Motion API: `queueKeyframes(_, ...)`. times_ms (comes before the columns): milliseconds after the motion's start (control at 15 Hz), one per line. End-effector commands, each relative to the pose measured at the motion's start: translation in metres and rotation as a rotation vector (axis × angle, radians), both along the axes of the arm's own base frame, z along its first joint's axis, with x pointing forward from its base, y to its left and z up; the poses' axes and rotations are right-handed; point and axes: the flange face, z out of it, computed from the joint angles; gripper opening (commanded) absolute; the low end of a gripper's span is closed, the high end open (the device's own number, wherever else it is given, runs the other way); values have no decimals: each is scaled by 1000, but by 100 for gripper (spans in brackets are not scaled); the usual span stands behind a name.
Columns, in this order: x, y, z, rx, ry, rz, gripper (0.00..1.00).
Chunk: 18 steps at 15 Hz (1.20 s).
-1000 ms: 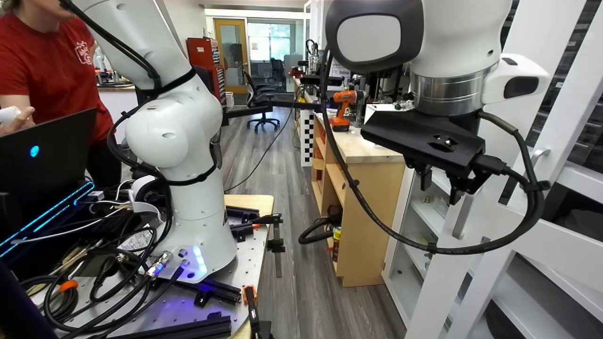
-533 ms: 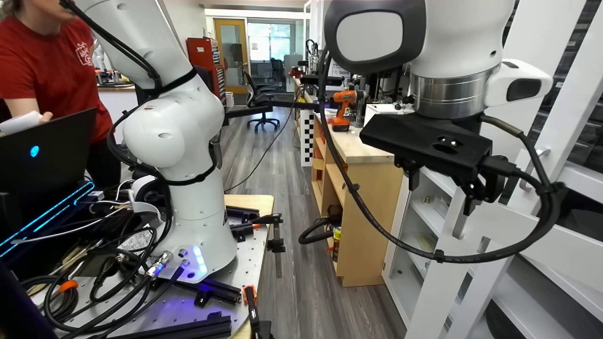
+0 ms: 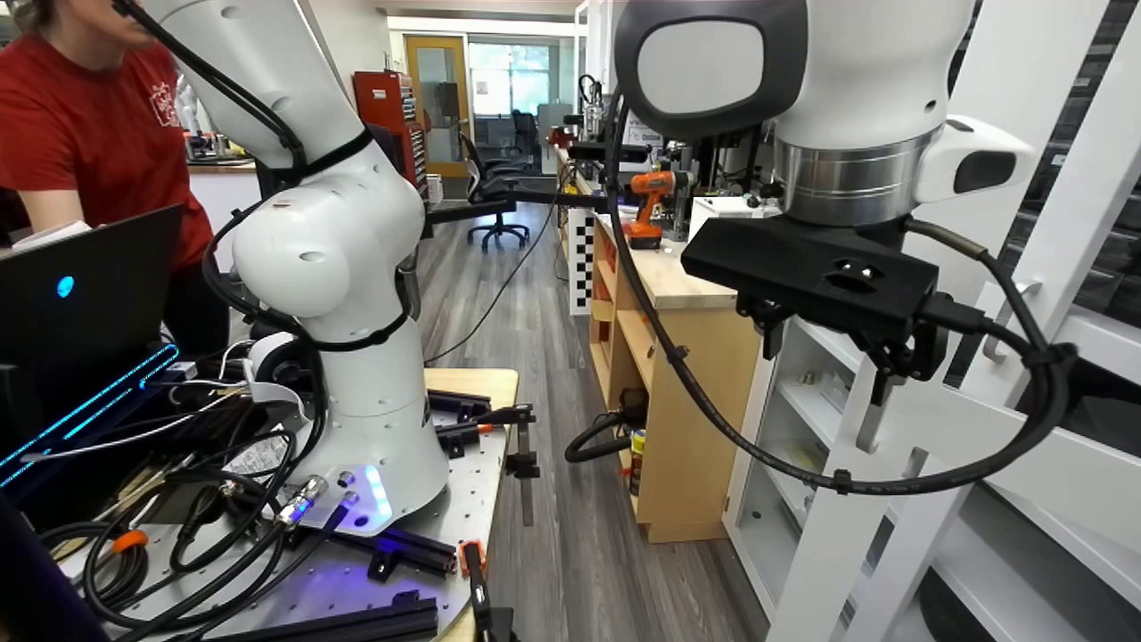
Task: Close the left door
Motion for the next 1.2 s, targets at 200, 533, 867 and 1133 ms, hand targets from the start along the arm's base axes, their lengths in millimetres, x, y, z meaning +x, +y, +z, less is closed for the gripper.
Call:
queueKeyframes(200,1,-6,3,-2,36,5,100)
queueKeyframes(533,-4,-3,-1,15,33,-6,100)
queueKeyframes(867,-5,-3,-2,16,36,-8,100)
queueKeyframes(1133,-5,-3,-2,16,36,-8,100)
